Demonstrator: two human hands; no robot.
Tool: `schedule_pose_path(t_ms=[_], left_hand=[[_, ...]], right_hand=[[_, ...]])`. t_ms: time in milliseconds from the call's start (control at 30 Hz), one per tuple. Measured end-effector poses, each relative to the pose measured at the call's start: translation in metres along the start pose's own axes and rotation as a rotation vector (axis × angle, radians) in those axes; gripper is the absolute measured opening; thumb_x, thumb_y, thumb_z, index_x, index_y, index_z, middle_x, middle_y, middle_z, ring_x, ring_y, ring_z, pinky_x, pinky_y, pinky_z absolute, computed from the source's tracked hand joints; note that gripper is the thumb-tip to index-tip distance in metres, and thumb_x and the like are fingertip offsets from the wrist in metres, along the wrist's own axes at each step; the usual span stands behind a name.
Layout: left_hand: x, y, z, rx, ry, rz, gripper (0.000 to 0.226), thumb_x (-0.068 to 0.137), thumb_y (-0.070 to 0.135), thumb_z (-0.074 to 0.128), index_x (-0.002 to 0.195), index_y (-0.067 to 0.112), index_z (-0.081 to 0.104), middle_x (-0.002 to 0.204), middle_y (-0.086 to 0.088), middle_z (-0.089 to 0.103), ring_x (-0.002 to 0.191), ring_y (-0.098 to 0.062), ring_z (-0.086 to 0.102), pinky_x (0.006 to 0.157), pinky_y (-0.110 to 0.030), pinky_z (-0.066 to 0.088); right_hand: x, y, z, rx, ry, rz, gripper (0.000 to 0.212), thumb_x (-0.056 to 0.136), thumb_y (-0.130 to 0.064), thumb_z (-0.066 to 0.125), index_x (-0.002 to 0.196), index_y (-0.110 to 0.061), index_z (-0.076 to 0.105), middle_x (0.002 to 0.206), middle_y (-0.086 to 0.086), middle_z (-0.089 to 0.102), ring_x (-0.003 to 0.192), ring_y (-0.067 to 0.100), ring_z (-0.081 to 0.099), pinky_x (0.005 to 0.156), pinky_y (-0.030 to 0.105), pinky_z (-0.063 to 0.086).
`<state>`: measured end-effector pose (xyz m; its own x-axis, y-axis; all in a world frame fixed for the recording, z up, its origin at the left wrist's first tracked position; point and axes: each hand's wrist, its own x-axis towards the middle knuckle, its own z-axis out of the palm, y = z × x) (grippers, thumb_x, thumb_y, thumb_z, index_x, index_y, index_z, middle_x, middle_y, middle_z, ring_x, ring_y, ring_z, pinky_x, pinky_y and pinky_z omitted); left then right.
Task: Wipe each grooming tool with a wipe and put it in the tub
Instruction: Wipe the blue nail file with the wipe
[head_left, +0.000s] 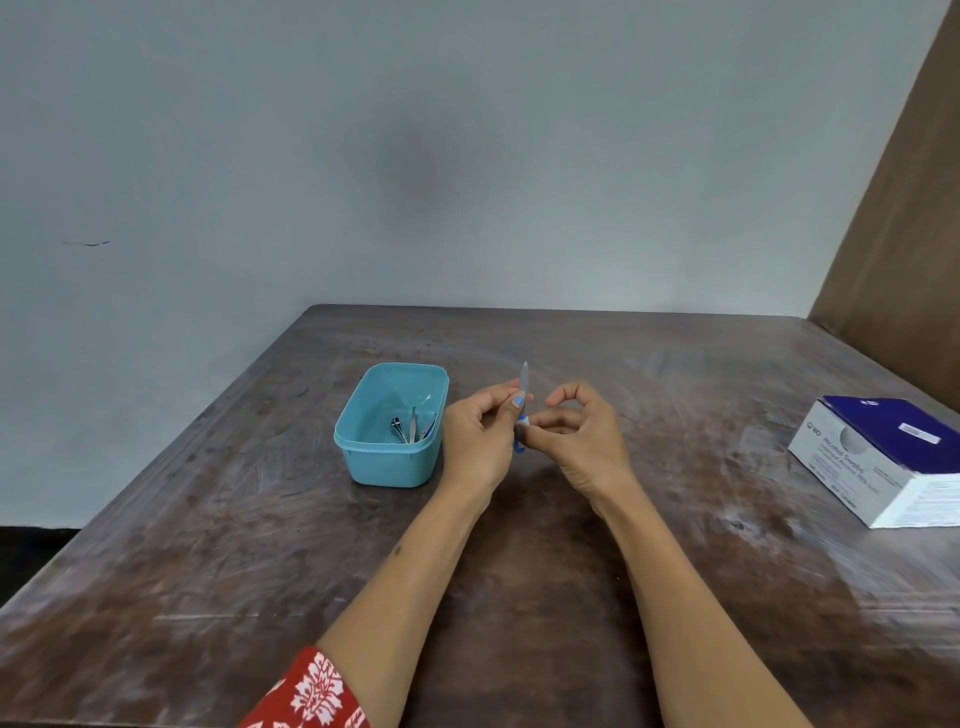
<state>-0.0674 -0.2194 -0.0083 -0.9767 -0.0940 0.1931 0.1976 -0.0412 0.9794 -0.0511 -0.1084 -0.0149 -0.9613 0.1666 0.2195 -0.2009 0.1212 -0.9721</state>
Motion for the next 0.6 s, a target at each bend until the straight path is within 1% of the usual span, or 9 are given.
schedule_pose_path(t_ms=[67, 100, 167, 233, 300, 400, 467, 533, 600], left_hand=[[0.0013, 0.0006, -0.0009, 0.016, 0.019, 0.011, 0.018, 0.089, 0.007, 0.058, 0.104, 0.007, 0.068, 0.107, -0.004, 0.068, 0.086, -0.002, 0.061, 0.066, -0.006, 0.05], [0.0019, 0.0005, -0.0014, 0.021, 0.026, 0.015, 0.019, 0.088, 0.007, 0.059, 0.105, 0.007, 0.068, 0.107, -0.003, 0.068, 0.088, -0.002, 0.061, 0.069, -0.008, 0.051], [0.0015, 0.0005, -0.0013, 0.023, 0.032, 0.014, 0.02, 0.088, 0.008, 0.059, 0.106, 0.008, 0.068, 0.106, -0.003, 0.068, 0.092, -0.005, 0.062, 0.073, -0.013, 0.052], [0.0003, 0.0005, -0.0002, 0.019, 0.021, 0.009, 0.019, 0.088, 0.008, 0.059, 0.104, 0.009, 0.069, 0.106, -0.003, 0.068, 0.091, -0.007, 0.062, 0.074, -0.015, 0.052], [-0.0005, 0.0003, 0.0004, 0.024, 0.011, 0.018, 0.018, 0.088, 0.007, 0.059, 0.103, 0.009, 0.069, 0.107, -0.001, 0.067, 0.09, -0.005, 0.062, 0.073, -0.016, 0.053], [0.0015, -0.0005, -0.0009, 0.038, 0.014, 0.025, 0.017, 0.088, 0.007, 0.059, 0.102, 0.01, 0.069, 0.107, -0.001, 0.067, 0.087, -0.001, 0.06, 0.073, -0.013, 0.052], [0.002, -0.0005, -0.0017, 0.037, 0.015, 0.027, 0.017, 0.088, 0.006, 0.06, 0.101, 0.011, 0.069, 0.107, -0.002, 0.067, 0.089, -0.002, 0.06, 0.075, -0.014, 0.052], [0.0015, -0.0004, -0.0014, 0.031, 0.015, 0.034, 0.018, 0.087, 0.006, 0.06, 0.102, 0.01, 0.069, 0.106, -0.003, 0.067, 0.088, -0.003, 0.061, 0.071, -0.014, 0.052], [0.0009, 0.0002, -0.0006, 0.004, 0.004, 0.043, 0.018, 0.087, 0.005, 0.06, 0.103, 0.008, 0.069, 0.105, -0.003, 0.067, 0.085, -0.004, 0.061, 0.063, -0.01, 0.051]], right_hand=[[-0.0005, 0.0019, 0.0007, -0.09, -0.046, 0.029, 0.038, 0.068, -0.006, 0.081, 0.087, -0.019, 0.05, 0.071, 0.004, 0.071, 0.073, 0.021, 0.069, 0.075, 0.037, 0.055], [-0.0009, 0.0017, 0.0013, -0.115, -0.059, 0.038, 0.038, 0.069, -0.007, 0.081, 0.087, -0.019, 0.05, 0.071, 0.005, 0.071, 0.073, 0.02, 0.069, 0.075, 0.036, 0.055], [-0.0018, 0.0001, 0.0017, -0.11, -0.042, 0.02, 0.039, 0.069, -0.007, 0.08, 0.089, -0.02, 0.05, 0.073, 0.005, 0.071, 0.073, 0.018, 0.069, 0.072, 0.029, 0.054], [-0.0029, -0.0018, 0.0028, -0.025, -0.002, -0.009, 0.039, 0.071, -0.004, 0.079, 0.09, -0.02, 0.049, 0.076, 0.008, 0.072, 0.073, 0.019, 0.07, 0.068, 0.024, 0.053], [-0.0032, -0.0014, 0.0046, 0.005, 0.01, -0.018, 0.038, 0.073, -0.003, 0.077, 0.091, -0.019, 0.048, 0.076, 0.007, 0.072, 0.072, 0.017, 0.071, 0.067, 0.023, 0.054], [-0.0032, 0.0013, 0.0053, -0.096, -0.025, 0.012, 0.038, 0.071, -0.005, 0.078, 0.089, -0.021, 0.048, 0.072, 0.001, 0.071, 0.07, 0.011, 0.069, 0.068, 0.022, 0.051], [-0.0033, 0.0018, 0.0048, -0.123, -0.033, 0.025, 0.039, 0.071, -0.007, 0.079, 0.09, -0.021, 0.048, 0.071, 0.001, 0.071, 0.07, 0.011, 0.068, 0.069, 0.023, 0.051], [-0.0035, 0.0011, 0.0054, -0.084, -0.01, 0.004, 0.039, 0.071, -0.006, 0.079, 0.091, -0.02, 0.048, 0.073, 0.003, 0.072, 0.071, 0.013, 0.069, 0.07, 0.024, 0.053], [-0.0033, 0.0002, 0.0068, -0.014, 0.042, -0.024, 0.038, 0.072, -0.006, 0.078, 0.091, -0.019, 0.048, 0.076, 0.006, 0.072, 0.072, 0.016, 0.071, 0.07, 0.026, 0.057]])
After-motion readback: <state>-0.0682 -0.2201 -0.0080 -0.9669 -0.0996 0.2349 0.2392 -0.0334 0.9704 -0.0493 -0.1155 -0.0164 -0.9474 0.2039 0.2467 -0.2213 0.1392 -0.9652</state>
